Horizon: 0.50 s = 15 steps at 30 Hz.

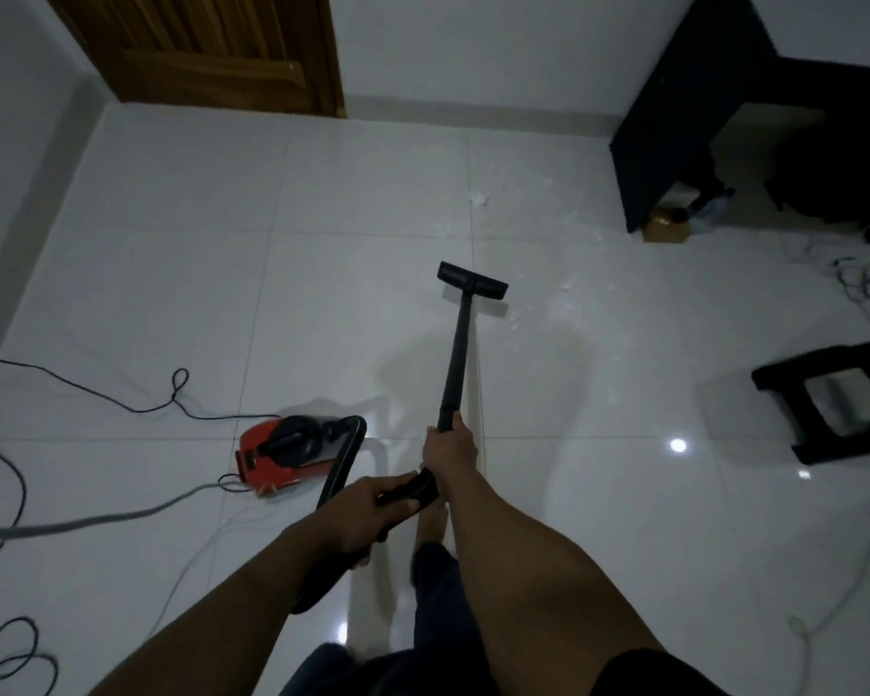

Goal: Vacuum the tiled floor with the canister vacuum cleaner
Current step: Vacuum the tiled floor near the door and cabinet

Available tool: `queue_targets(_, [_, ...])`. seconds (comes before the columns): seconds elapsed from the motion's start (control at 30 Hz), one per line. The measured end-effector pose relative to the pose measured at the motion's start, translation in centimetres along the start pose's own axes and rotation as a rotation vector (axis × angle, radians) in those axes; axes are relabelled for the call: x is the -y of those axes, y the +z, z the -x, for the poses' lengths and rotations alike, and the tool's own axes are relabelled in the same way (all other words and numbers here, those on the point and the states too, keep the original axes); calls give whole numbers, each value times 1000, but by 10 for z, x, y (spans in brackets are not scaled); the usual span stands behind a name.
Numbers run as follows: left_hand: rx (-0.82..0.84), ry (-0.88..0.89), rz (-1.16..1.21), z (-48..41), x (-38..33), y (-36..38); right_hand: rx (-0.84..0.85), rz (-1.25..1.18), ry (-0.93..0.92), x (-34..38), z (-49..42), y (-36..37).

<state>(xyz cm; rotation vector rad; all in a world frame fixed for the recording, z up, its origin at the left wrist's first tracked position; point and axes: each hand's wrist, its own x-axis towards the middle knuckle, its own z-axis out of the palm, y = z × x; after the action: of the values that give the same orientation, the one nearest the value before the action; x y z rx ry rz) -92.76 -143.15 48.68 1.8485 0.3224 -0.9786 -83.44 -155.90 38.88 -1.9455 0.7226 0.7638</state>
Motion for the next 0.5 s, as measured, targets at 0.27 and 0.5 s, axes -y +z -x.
queue_targets(0.27, [64, 39, 7, 97, 87, 81, -99, -104, 56, -130, 96, 20])
queue_targets(0.5, [149, 50, -36, 191, 137, 146, -122, -147, 177, -242, 183, 33])
